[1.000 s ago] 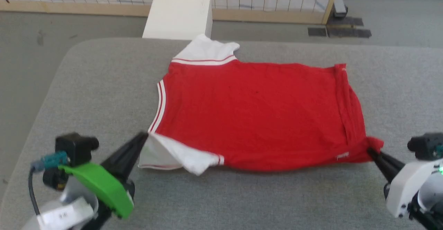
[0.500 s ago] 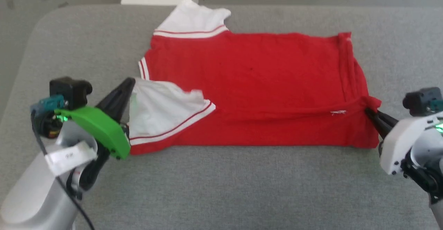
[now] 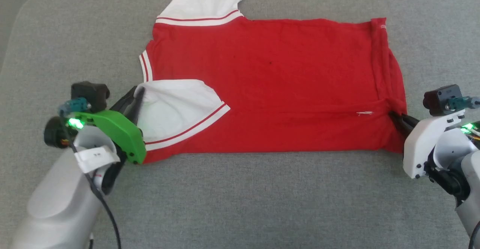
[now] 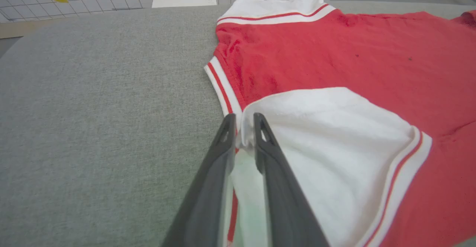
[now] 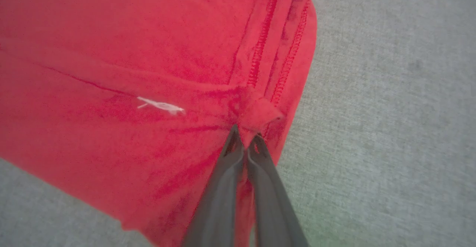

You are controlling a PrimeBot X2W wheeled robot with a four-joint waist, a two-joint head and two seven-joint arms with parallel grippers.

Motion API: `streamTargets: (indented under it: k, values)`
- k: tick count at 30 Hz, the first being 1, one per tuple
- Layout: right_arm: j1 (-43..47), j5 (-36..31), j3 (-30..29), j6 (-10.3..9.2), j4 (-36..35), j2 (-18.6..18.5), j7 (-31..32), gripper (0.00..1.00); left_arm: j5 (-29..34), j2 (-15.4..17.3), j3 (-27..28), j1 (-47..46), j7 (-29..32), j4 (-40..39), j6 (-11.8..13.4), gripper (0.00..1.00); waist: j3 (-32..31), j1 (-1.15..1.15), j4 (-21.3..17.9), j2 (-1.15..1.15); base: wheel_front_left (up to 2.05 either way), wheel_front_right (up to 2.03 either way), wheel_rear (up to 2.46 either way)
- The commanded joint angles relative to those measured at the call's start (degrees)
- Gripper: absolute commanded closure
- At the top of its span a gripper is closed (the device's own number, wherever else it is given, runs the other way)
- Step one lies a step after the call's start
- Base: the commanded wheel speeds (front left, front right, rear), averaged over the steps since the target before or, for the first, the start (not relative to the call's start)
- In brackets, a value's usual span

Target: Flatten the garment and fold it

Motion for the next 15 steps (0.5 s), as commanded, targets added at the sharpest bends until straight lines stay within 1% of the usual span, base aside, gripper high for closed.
streamTargets:
  k: [1,6,8,9,10,12,15]
  values:
    - [-0.6,-0.7,0.1,-0.1,0.8,0.2,-0.5,0.0,-0.1,-0.9,-0.1,-1.0,-0.8,1.2,-0.1,0.0,-1.1,0.0,0.1,0.0,0.0,0.0,0.0]
    - [0.2,-2.0,0.5,-0.1,1.0,0.3,-0.6,0.0,-1.0,-2.7,-0.1,-0.2,-2.6,4.5,0.0,0.0,-4.6,0.0,0.3,0.0,0.0,0.0,0.0]
    - [1.2,-3.2,-0.4,-0.1,0.6,0.6,0.4,0.0,-2.2,-3.4,0.2,0.7,-2.8,4.6,-0.1,0.0,-6.3,0.0,0.4,0.0,0.0,0.0,0.0]
    - [1.9,-3.9,-1.3,-0.1,0.1,1.1,1.0,0.0,-3.1,-3.6,0.3,1.5,-2.4,4.1,-0.5,0.0,-7.2,0.0,0.4,0.0,0.0,0.0,0.0]
    - [2.5,-4.4,-2.1,-0.1,-0.4,1.6,1.7,0.0,-3.8,-3.8,0.7,2.2,-2.4,3.6,-0.4,0.0,-7.9,0.0,0.4,0.0,0.0,0.0,0.0]
    - [4.4,-5.4,-4.5,-0.1,-1.7,3.3,3.8,0.0,-4.8,-4.1,1.8,4.0,-3.1,1.6,1.5,0.0,-9.2,0.0,0.5,0.0,0.0,0.0,0.0]
    - [7.4,-9.0,-9.6,-0.1,-4.3,6.4,7.4,0.0,-5.8,-4.6,2.4,7.7,-2.4,-2.3,4.5,0.0,-10.6,0.0,0.7,0.0,0.0,0.0,0.0]
